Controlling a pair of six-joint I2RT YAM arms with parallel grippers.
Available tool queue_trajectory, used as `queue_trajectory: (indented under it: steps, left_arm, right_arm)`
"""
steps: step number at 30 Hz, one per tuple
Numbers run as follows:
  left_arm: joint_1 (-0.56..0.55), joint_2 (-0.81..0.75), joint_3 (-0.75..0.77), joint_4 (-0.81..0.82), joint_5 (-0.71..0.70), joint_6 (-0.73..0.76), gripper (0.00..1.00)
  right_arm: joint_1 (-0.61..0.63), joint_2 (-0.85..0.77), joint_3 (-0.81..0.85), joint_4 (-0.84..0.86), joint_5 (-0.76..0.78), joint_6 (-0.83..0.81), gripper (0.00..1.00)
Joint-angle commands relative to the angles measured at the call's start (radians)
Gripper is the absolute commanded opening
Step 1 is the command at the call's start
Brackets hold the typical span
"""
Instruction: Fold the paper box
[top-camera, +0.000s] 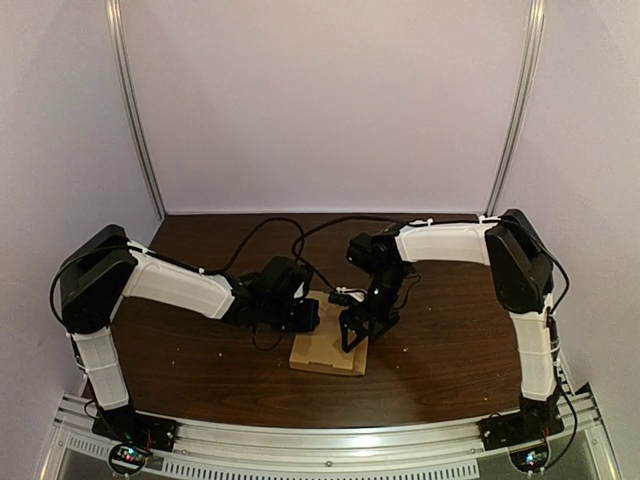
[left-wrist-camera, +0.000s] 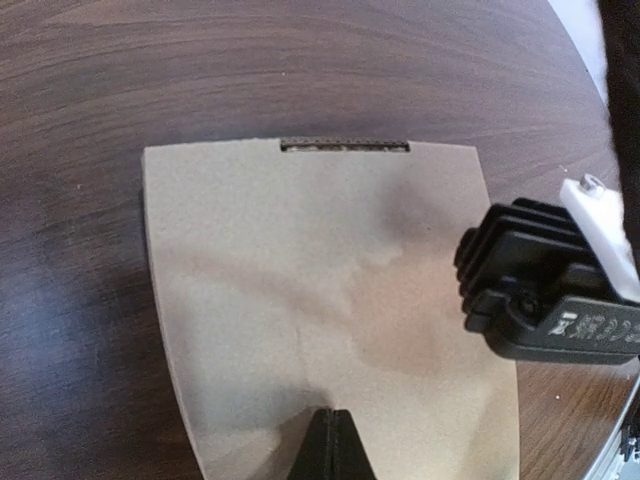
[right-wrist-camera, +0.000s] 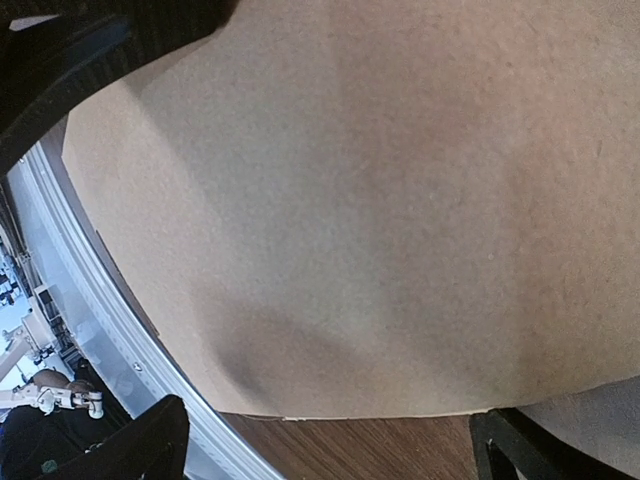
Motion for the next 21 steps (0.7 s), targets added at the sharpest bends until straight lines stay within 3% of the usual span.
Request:
queue_trajectory:
  steps: [1, 5, 16, 21]
  left_arm:
    - [-0.027, 0.113, -0.059, -0.033, 0.093, -0.02, 0.0]
    - [-0.028, 0.119, -0.055, -0.039, 0.088, -0.025, 0.0]
    - [-0.028, 0.094, -0.028, -0.103, 0.055, -0.008, 0.0]
    - [-0.028, 0.071, 0.019, -0.151, 0.039, 0.023, 0.0]
  right_arm:
    - [0.037, -0.039, -0.027, 0.197, -0.13, -0.032, 1.0]
    - [0.024, -0.102, -0.043, 0.239, -0.159, -0.027, 1.0]
    - [-0.105, -0.358, -0.14, 0.111, -0.028, -0.14, 1.0]
    - [-0.206, -0.57, -0.174, 0.112, 0.147, -0.166, 1.0]
